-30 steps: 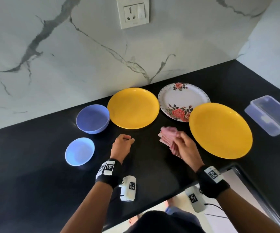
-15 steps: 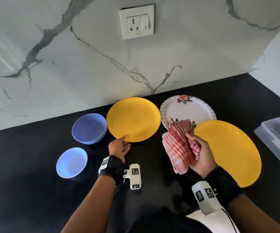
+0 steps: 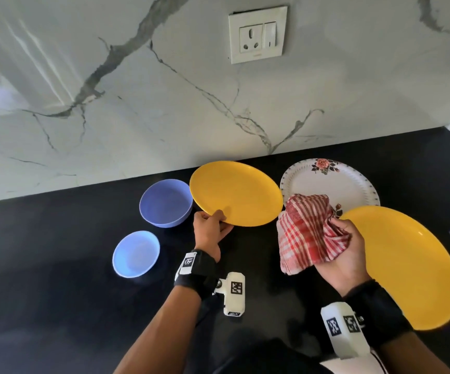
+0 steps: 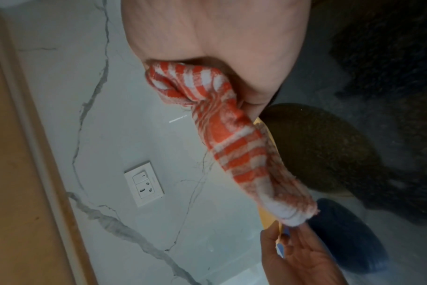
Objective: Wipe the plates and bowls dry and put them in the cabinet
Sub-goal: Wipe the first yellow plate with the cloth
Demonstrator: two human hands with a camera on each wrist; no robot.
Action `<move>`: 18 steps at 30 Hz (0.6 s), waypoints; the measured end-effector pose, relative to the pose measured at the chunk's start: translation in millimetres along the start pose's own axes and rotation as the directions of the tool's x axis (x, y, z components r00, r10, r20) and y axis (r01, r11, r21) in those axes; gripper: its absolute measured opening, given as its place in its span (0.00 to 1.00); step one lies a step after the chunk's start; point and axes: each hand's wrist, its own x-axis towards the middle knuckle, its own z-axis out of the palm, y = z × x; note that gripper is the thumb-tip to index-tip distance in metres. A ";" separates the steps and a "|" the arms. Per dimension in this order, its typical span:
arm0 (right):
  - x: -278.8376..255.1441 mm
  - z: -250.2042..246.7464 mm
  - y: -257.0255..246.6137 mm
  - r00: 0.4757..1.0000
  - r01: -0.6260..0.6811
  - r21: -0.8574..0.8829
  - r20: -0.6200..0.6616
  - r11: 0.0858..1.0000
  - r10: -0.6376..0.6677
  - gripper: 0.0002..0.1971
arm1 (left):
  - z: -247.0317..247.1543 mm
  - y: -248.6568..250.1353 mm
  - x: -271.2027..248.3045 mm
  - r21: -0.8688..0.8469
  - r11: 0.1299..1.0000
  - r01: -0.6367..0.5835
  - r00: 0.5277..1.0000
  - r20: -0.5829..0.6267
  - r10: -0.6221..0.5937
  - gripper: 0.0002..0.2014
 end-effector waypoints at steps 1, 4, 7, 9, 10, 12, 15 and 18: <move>-3.9 1.8 -1.4 1.000 0.003 -0.010 0.002 1.000 -0.003 0.18 | -1.1 1.1 -3.3 0.000 1.000 -0.011 1.000 -0.007 0.011 0.12; -12.0 -0.2 -6.9 1.000 0.009 -0.063 0.027 0.998 -0.008 0.18 | -6.5 3.0 -15.3 0.020 0.999 -0.049 0.998 -0.031 0.050 0.13; -14.1 -2.1 -7.1 0.998 0.060 -0.189 0.004 0.980 -0.060 0.22 | -13.0 5.4 -29.2 0.032 0.995 -0.093 0.995 -0.036 0.094 0.16; -14.3 3.4 -3.1 0.997 0.083 -0.266 0.025 0.960 -0.079 0.24 | -18.0 6.6 -39.5 0.044 0.993 -0.108 0.994 -0.026 0.109 0.19; -14.8 9.1 -0.6 0.995 0.098 -0.313 0.056 0.945 -0.084 0.23 | -20.5 6.5 -43.6 0.047 0.992 -0.113 0.993 -0.021 0.114 0.21; -14.7 21.4 11.2 0.987 0.151 -0.422 0.120 0.894 -0.110 0.18 | -26.3 5.3 -52.8 0.058 0.990 -0.125 0.992 -0.018 0.126 0.23; -12.2 37.1 34.7 0.978 0.208 -0.584 0.134 0.785 -0.159 0.11 | -32.6 4.5 -65.6 0.070 0.986 -0.153 0.987 -0.031 0.155 0.21; -15.8 54.1 55.8 0.973 0.219 -0.715 0.213 0.664 -0.092 0.12 | -39.4 -2.9 -75.3 0.077 0.982 -0.170 0.984 -0.047 0.174 0.17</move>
